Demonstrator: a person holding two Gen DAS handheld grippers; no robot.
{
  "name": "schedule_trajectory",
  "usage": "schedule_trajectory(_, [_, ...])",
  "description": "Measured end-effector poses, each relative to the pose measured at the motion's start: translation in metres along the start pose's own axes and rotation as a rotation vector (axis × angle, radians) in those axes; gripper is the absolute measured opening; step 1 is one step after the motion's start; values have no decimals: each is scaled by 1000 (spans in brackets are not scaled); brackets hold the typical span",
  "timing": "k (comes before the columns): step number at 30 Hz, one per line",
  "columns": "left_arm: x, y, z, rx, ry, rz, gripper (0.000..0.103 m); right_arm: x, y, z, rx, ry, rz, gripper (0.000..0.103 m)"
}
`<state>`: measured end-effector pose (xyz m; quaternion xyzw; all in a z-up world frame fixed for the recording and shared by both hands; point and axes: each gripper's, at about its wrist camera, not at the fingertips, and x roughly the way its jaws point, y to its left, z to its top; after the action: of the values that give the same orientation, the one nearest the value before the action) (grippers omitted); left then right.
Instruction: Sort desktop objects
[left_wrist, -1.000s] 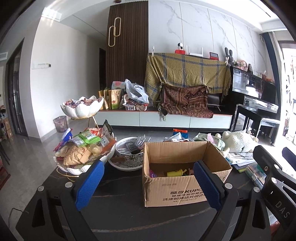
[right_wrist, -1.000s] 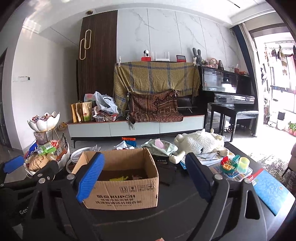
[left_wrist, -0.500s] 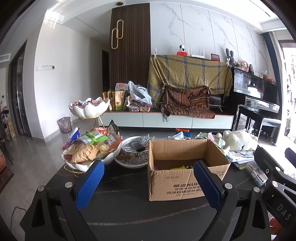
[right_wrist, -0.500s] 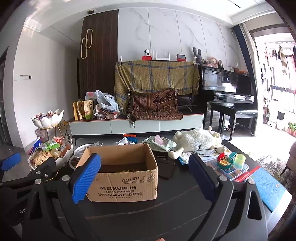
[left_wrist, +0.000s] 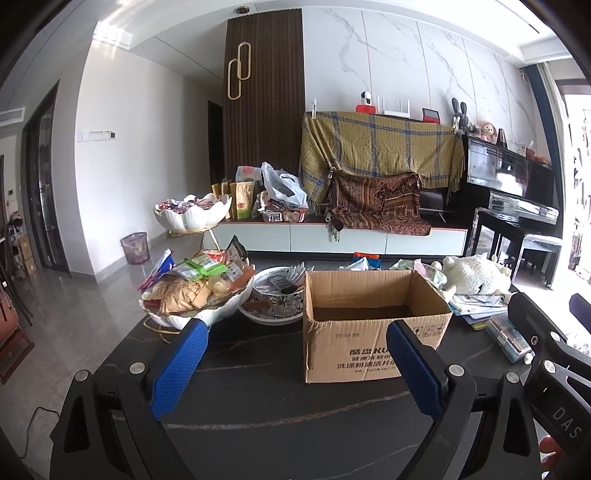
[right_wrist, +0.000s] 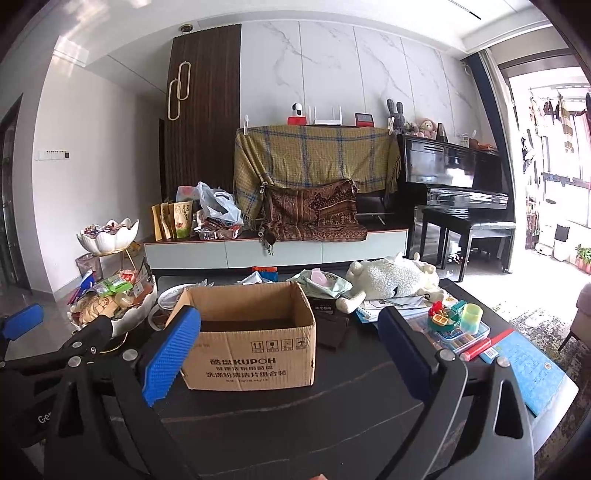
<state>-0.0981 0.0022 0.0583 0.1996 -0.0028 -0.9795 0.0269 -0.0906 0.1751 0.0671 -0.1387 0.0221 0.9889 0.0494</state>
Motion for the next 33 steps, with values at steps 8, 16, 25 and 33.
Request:
schedule_trajectory(8, [-21,3,-13,28,-31,35,96,-22,3,-11,-8,-7,14,96])
schedule_trajectory(16, [-42,2,-25,53,-60,68,96,-42,2,-23,9,-2,23,96])
schedule_trajectory(25, [-50,13,-36,9,15,28,96,-60,5,-31,-7,-4,20,96])
schedule_trajectory(33, [-59,12,-43,10,8,20,96,-71,5,-35,-13,0,14,96])
